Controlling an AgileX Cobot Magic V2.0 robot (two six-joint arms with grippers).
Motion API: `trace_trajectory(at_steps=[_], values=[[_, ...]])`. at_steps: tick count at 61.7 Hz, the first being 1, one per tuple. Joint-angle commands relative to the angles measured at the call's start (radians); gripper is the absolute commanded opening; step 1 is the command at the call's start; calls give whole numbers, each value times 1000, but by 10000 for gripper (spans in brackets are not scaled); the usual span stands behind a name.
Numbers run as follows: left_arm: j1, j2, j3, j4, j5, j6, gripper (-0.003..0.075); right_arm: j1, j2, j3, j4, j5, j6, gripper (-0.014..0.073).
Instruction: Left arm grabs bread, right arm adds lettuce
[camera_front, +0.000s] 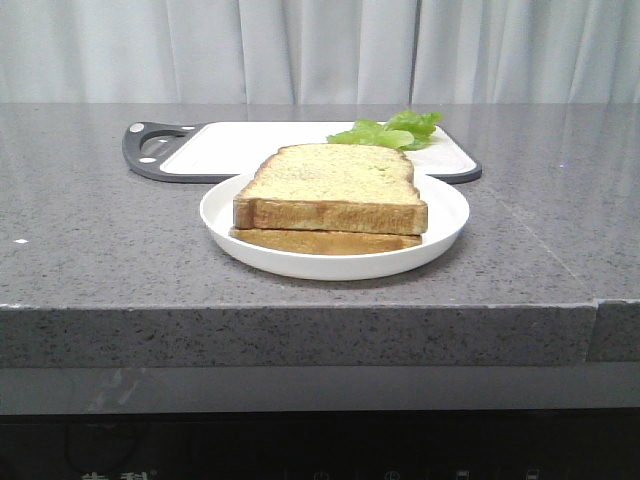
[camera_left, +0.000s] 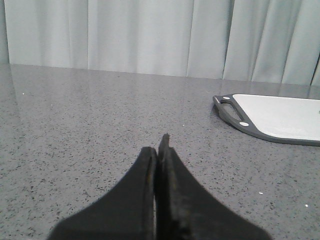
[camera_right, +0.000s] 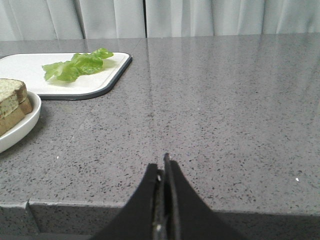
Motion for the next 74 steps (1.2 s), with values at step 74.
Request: trace_trajectory(at_steps=[74], values=[[3, -9, -215, -5, -33, -8, -20, -6, 2, -226, -10, -25, -6, -67]])
